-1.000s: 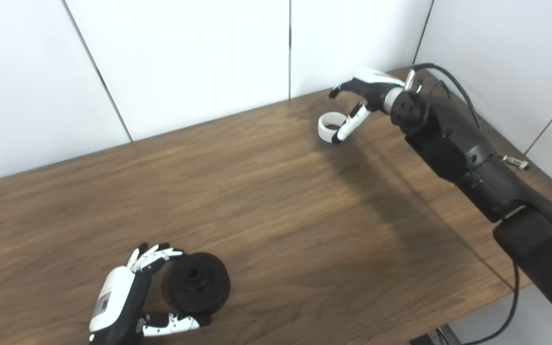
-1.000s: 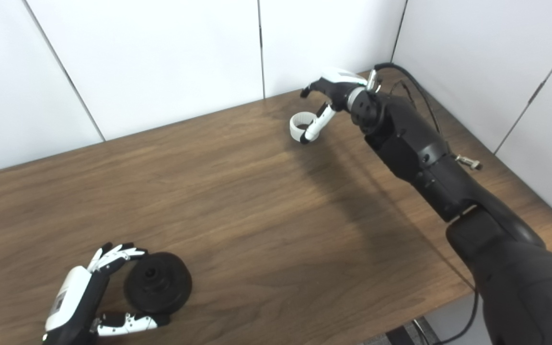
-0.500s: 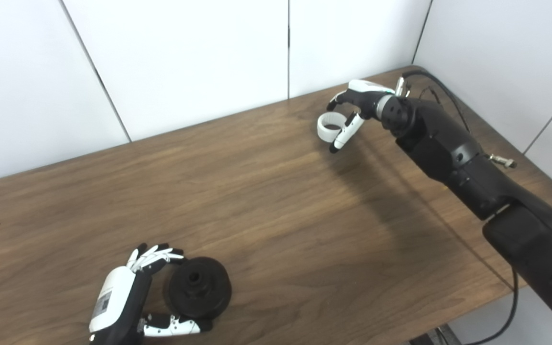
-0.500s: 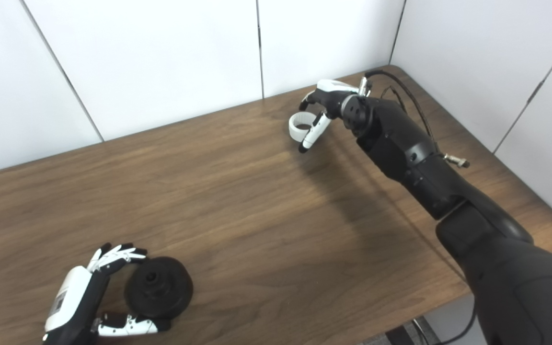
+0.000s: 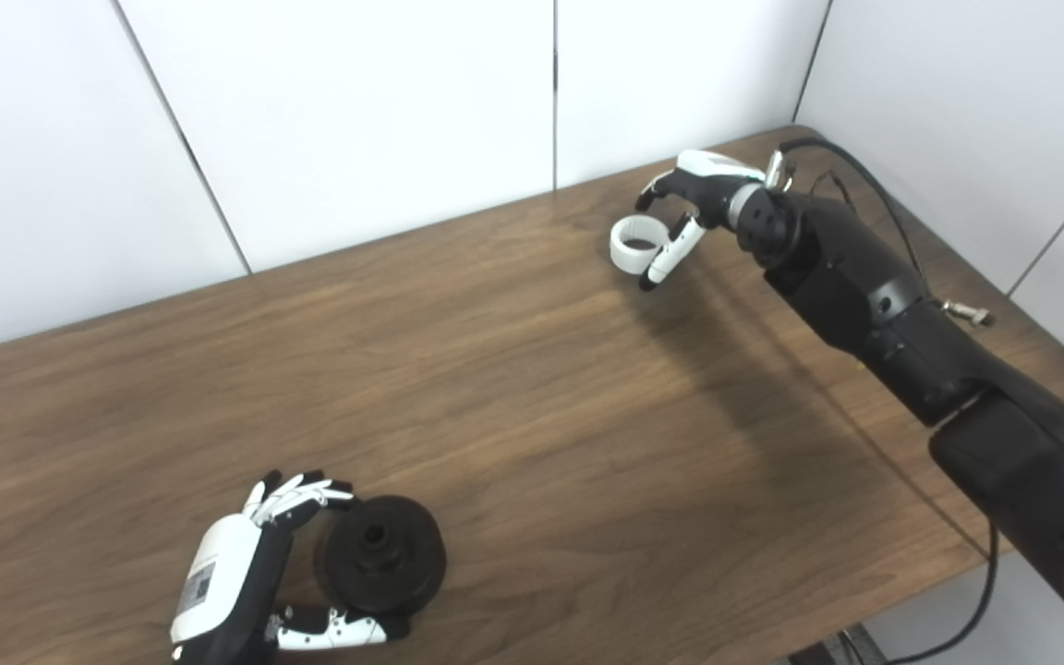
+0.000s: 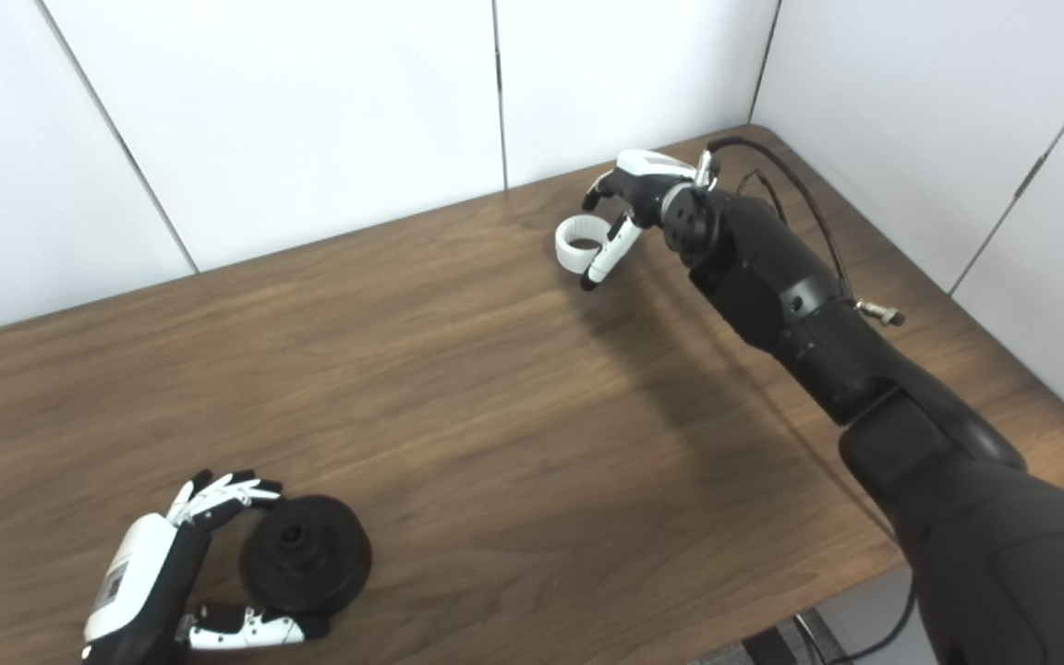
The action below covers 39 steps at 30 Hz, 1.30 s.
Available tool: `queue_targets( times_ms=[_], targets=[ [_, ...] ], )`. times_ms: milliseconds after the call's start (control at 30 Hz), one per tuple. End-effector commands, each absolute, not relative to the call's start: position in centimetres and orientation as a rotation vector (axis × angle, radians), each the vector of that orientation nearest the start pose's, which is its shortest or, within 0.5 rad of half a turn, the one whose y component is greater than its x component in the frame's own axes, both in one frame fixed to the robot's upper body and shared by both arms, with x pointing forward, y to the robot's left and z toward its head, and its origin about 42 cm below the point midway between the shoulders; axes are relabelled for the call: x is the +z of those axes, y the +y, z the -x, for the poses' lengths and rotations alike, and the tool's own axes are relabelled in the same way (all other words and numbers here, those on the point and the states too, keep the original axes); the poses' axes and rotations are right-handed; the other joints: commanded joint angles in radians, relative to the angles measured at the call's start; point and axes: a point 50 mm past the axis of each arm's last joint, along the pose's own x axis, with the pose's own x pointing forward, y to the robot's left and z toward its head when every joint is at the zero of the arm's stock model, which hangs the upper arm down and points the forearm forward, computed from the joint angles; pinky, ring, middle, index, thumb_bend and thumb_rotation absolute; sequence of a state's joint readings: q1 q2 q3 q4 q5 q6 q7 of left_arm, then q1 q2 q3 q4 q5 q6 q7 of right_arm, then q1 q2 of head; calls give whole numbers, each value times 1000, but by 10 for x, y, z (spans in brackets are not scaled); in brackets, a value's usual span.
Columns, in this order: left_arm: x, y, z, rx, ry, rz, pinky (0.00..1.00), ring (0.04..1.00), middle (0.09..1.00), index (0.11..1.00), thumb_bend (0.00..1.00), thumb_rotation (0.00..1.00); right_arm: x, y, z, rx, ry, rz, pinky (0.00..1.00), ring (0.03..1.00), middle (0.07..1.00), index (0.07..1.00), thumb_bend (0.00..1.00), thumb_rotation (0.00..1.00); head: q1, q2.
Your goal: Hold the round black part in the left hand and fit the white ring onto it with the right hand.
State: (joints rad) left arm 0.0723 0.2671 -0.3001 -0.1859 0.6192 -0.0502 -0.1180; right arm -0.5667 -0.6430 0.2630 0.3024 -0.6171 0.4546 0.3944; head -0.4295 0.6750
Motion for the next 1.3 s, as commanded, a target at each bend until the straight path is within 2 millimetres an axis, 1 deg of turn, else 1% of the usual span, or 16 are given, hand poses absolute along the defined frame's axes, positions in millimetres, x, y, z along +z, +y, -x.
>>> queue_targets(
  times_ms=[0, 167, 367, 633, 1267],
  targets=[
    [107, 207, -238, -438, -104, -870, 1000, 873, 787, 484, 522, 51, 255, -383, -450, 23, 312, 1273, 1000, 961, 901, 786, 980, 243, -1, 3],
    [107, 207, -239, -439, -110, -863, 1000, 870, 782, 484, 522, 50, 255, -384, -447, 13, 300, 1271, 987, 954, 892, 733, 926, 213, -1, 4],
    [108, 206, -238, -441, -112, -861, 1000, 870, 783, 484, 522, 50, 250, -384, -446, 16, 294, 1300, 956, 935, 876, 689, 907, 217, -1, 8],
    [110, 206, -237, -444, -116, -864, 1000, 871, 781, 484, 522, 50, 246, -382, -445, 13, 306, 1293, 984, 933, 869, 695, 923, 215, -2, 11],
    [113, 203, -237, -445, -107, -866, 1000, 873, 784, 484, 522, 49, 241, -376, -446, 21, 314, 1277, 960, 925, 859, 683, 918, 214, 5, 20]
  ],
)
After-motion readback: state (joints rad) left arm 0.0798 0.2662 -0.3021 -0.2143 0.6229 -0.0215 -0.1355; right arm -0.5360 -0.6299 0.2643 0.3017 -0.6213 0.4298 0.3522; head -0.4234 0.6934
